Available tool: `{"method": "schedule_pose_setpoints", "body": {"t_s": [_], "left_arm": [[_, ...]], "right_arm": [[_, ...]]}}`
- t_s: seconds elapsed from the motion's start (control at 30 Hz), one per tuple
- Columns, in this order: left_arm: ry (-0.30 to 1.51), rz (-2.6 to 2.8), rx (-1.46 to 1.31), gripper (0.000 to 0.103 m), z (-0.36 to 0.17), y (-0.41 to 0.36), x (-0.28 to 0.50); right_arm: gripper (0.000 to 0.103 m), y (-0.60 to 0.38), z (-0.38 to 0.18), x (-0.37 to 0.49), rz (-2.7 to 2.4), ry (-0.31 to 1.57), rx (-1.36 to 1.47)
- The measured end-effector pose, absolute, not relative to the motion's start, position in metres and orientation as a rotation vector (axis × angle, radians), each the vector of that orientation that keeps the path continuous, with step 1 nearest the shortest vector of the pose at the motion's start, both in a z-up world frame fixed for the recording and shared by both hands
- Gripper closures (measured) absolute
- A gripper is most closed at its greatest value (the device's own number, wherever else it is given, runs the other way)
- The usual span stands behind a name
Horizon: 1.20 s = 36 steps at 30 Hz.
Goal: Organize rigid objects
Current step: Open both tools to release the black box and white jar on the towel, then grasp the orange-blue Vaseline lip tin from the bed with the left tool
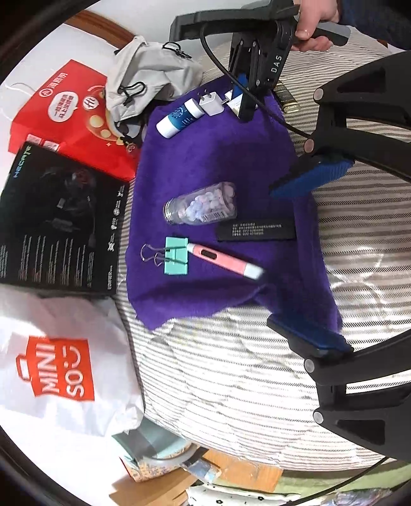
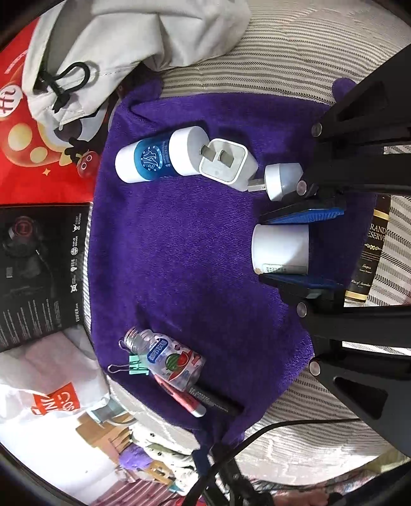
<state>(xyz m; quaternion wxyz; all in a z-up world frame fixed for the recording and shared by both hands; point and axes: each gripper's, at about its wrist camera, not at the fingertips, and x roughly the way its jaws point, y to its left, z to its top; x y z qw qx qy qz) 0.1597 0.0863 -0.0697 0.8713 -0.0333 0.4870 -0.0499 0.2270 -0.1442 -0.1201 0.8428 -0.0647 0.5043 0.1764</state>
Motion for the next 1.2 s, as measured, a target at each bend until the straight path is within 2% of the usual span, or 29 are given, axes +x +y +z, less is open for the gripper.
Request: {"method": "schedule_pose_setpoints", "body": {"t_s": [0.27,0.5,0.83,0.9,1.2], "left_arm": [[1.009,-0.102,-0.095,0.030,-0.066,0.097,0.147],[1.007,-0.100,-0.099,0.030,-0.065,0.100,0.131],[0.988,-0.130,-0.095,0.030,-0.057,0.089,0.112],[0.984,-0.152,-0.097,0.030,-0.056,0.082,0.109],[1.028,-0.246,-0.056,0.030,-0.068,0.038,0.097]], "right_arm": [[0.072,-0.141,-0.121,0.228,0.390,1.069,-0.187],[0.050,-0.151,-0.117,0.226,0.347,1.119,-0.199],[0.050,-0.178,-0.094,0.198,0.340,1.080,-0.125],[0.047,-0.181,-0.093,0.190,0.339,1.088,-0.135],[0.046,-0.205,-0.078,0.133,0.337,1.035,-0.134]]}}
